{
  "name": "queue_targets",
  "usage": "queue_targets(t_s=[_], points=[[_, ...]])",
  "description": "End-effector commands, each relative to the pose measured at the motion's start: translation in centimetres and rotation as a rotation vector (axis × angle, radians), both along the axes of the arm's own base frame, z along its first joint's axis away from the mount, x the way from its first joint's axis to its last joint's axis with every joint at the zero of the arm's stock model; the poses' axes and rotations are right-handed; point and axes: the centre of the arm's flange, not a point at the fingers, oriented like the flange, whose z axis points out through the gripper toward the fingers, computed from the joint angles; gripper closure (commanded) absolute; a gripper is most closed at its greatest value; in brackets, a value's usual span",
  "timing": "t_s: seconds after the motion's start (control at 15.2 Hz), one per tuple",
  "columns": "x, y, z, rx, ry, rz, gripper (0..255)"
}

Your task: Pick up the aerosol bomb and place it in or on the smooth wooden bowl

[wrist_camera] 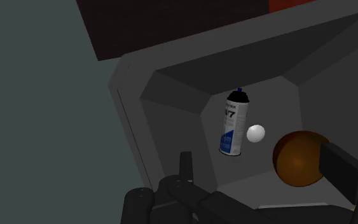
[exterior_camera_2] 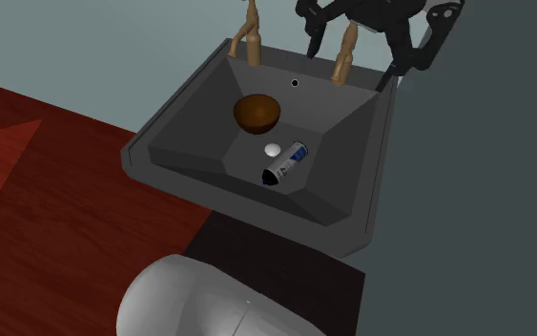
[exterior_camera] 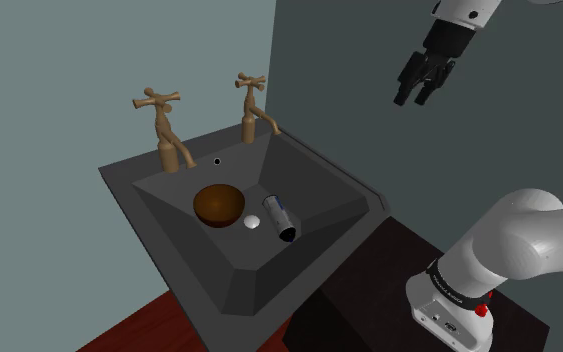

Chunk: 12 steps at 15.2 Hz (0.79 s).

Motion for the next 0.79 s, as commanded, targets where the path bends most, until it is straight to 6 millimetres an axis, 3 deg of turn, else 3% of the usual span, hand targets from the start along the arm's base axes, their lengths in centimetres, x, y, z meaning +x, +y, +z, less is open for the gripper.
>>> queue_targets(t_s=[0.0, 0.73], points=[[0.0, 0.0, 0.0, 0.0, 0.0, 0.0, 0], [4.7, 4.3, -13.0, -0.006, 0.002, -0.045, 0]])
